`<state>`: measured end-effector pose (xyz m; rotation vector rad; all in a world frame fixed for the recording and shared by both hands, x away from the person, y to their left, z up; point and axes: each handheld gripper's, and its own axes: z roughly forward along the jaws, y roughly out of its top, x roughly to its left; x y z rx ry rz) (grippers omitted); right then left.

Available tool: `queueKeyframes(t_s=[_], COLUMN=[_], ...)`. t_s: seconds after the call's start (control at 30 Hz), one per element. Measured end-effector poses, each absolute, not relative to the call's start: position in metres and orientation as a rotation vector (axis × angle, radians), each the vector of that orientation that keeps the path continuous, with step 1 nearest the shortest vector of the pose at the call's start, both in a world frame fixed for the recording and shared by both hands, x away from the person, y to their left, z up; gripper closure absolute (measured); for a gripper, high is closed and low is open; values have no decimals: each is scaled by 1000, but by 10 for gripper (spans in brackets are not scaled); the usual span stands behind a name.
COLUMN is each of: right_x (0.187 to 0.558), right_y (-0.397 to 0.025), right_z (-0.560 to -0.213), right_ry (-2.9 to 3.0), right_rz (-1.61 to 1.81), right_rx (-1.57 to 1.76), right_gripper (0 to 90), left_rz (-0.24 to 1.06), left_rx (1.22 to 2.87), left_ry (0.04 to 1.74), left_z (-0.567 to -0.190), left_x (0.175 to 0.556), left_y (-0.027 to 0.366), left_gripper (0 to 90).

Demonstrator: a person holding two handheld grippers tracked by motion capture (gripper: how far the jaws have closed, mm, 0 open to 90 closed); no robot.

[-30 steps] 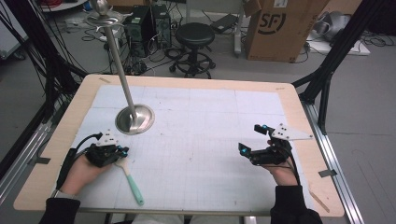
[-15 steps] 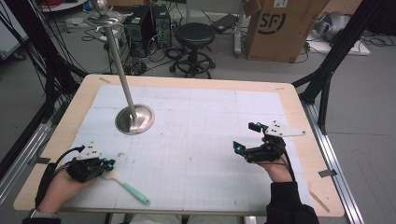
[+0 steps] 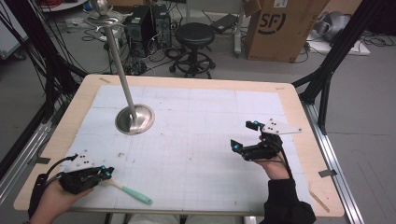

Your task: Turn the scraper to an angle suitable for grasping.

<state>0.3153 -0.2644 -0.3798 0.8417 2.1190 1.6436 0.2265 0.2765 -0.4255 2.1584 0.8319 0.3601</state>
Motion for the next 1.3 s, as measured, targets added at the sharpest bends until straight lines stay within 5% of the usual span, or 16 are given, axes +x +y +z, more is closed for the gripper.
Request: queueKeyframes(t_s=[0.67,1.3], right_x=[305,290], right_y=[-267,-286], right_z=[-376,-383], right_ry=[2122,2099], right_rz=[1609,1568], right_rx=[838,887], right_gripper=[6,6], left_rz=[162,226], left_rx=[2237,2189], left_ry=[679,801], left_z=[-440,-441], left_x=[211,256], left_y=[253,221], left_gripper=[900,900])
